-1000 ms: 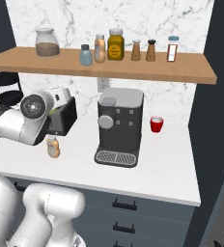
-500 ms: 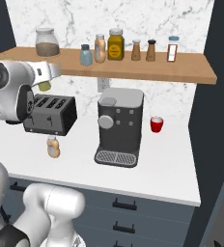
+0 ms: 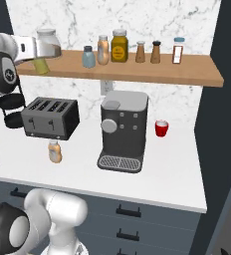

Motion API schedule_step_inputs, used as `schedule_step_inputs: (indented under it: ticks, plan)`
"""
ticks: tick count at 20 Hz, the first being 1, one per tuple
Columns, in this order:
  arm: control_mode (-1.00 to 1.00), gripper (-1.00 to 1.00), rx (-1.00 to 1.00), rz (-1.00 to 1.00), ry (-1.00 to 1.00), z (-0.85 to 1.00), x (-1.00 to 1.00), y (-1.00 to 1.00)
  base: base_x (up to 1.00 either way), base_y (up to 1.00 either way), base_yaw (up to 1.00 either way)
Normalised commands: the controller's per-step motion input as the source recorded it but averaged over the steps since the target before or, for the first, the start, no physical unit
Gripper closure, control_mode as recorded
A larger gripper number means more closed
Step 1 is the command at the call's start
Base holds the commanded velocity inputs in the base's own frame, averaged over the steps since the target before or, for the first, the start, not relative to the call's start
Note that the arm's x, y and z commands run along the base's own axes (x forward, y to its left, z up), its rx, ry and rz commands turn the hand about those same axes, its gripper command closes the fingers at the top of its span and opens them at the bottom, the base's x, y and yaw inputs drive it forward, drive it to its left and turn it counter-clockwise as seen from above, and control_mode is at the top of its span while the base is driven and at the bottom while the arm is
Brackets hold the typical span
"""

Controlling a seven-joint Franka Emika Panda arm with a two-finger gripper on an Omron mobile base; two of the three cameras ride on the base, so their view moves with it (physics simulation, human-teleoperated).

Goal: Put the shaker and condiment bottle from the counter next to their counterparts in the cabinet.

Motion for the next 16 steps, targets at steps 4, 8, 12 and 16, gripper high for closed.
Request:
schedule_step_inputs:
  ticks: [4, 8, 12, 16]
  plan:
    - [-1.00, 1.00, 0.03, 0.00, 0.00, 0.00, 0.00, 0.00, 0.00, 0.00, 0.00]
    - [-1.00, 1.00, 0.11, -0.06, 0.01, 0.00, 0.02, 0.00, 0.00, 0.00, 0.00]
    - [-1.00, 1.00, 0.00, 0.00, 0.00, 0.00, 0.01, 0.00, 0.00, 0.00, 0.00]
    - [-1.00, 1.00, 0.00, -0.05, 0.00, -0.34, 0.35, 0.00, 0.00, 0.00, 0.00]
